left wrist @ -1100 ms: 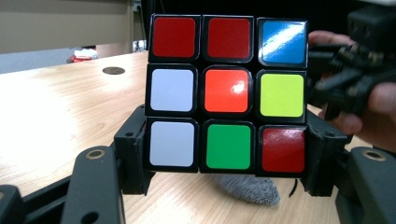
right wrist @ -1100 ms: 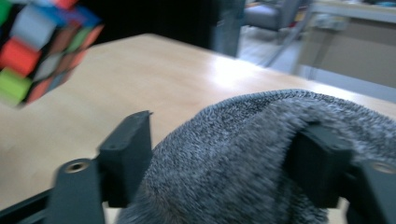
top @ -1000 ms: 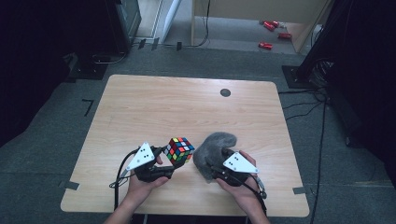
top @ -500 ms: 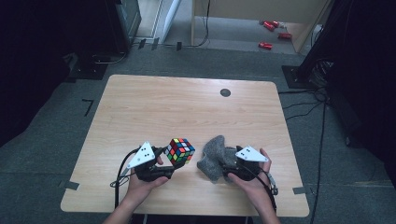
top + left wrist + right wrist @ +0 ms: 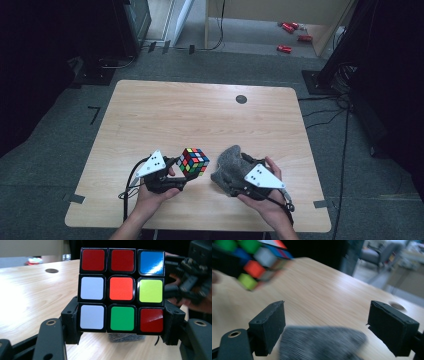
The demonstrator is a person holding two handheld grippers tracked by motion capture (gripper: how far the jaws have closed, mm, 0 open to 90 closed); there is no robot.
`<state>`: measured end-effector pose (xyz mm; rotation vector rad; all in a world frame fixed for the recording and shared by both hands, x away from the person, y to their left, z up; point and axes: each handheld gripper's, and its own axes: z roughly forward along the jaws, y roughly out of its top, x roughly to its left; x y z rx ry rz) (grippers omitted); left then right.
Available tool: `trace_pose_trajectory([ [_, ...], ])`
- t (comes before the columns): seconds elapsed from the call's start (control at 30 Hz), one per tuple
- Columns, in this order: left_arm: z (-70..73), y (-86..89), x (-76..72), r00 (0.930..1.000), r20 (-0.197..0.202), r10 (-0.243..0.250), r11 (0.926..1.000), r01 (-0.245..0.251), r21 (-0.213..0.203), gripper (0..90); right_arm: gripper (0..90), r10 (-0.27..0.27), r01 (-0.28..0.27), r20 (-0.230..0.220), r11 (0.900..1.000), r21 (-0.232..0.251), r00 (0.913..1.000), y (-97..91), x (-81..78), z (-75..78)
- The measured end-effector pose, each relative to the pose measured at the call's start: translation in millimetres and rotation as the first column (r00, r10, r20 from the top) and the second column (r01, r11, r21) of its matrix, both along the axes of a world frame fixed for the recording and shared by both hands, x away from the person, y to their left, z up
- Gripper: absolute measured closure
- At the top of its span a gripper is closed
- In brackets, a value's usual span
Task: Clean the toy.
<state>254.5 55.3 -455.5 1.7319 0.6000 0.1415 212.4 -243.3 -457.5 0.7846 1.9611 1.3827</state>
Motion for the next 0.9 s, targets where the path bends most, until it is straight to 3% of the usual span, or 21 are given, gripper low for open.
trace_pose_trajectory([
  [0.1,0.0,-2.7,-0.2,0.9998,-0.016,-0.013,0.9999,0.013,0.005,34.5,14.5,0.075,-0.074,0.057,0.9967,-0.034,0.9955,20.1,-7.0,-4.4],
  [0.3,-0.8,-9.2,0.7,0.9939,-0.082,-0.074,0.9971,0.075,0.008,34.5,14.7,0.143,-0.131,0.164,0.9877,-0.086,0.976,39.2,-13.9,-16.3],
  [0.47,-3.5,-16.1,1.1,0.9831,-0.135,-0.124,0.9917,0.127,0.017,34.5,17.8,0.157,-0.126,0.237,0.9823,-0.138,0.9587,44.0,-15.4,-22.5],
  [0.63,-6.0,-22.9,2.5,0.9668,-0.194,-0.166,0.9843,0.175,0.025,34.4,27.5,0.189,-0.12,0.3,0.9647,-0.234,0.9349,49.2,-16.2,-28.9],
  [0.67,-6.3,-23.2,2.7,0.9674,-0.195,-0.161,0.9849,0.17,0.032,34.4,29.7,0.19,-0.114,0.309,0.9617,-0.249,0.9319,49.8,-16.4,-30.0],
  [0.8,-7.6,-22.2,5.5,0.9602,-0.226,-0.164,0.9849,0.172,0.019,34.0,33.7,0.193,-0.105,0.32,0.9568,-0.271,0.9275,51.0,-18.1,-32.4],
  [0.9,-6.7,-21.7,6.4,0.9611,-0.231,-0.151,0.9868,0.16,0.021,31.8,34.0,0.191,-0.117,0.297,0.9615,-0.248,0.9355,49.8,-17.5,-31.8],
])
